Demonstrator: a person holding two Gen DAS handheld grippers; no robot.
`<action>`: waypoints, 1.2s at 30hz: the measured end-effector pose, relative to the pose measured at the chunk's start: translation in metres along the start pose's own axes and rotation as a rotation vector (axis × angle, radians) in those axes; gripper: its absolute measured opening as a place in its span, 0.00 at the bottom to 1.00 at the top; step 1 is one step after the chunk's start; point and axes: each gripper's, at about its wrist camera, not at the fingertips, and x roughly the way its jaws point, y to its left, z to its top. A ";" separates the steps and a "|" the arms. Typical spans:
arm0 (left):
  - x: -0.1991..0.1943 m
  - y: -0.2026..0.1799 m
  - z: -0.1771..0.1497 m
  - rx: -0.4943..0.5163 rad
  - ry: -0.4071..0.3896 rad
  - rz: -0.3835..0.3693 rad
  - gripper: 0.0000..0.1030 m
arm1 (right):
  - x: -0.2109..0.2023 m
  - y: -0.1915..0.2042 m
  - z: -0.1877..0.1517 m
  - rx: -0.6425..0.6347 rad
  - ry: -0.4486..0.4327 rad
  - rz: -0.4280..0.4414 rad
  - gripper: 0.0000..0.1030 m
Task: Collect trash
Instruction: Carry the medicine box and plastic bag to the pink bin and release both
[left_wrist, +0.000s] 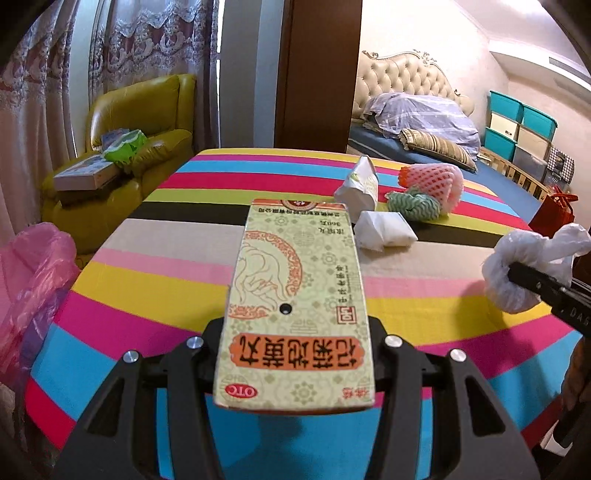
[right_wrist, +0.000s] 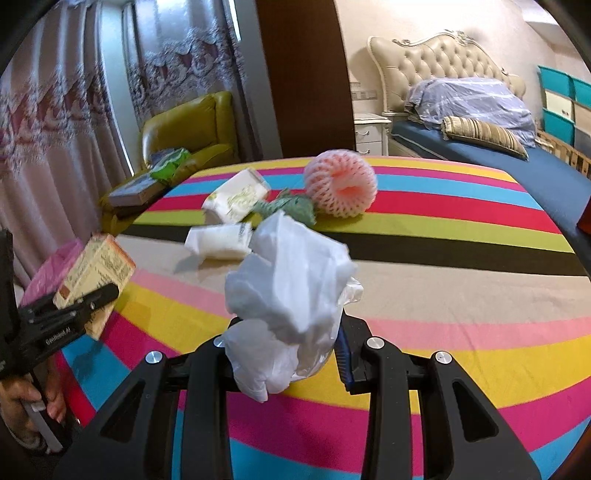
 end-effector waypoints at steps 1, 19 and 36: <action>-0.003 0.001 -0.003 0.005 -0.007 0.002 0.48 | 0.000 0.004 -0.003 -0.013 0.003 -0.001 0.32; -0.030 -0.001 -0.031 0.070 -0.086 -0.007 0.48 | -0.015 0.067 -0.025 -0.229 -0.024 -0.024 0.32; -0.068 0.044 -0.045 0.057 -0.173 0.077 0.48 | -0.018 0.130 -0.017 -0.370 -0.046 0.060 0.32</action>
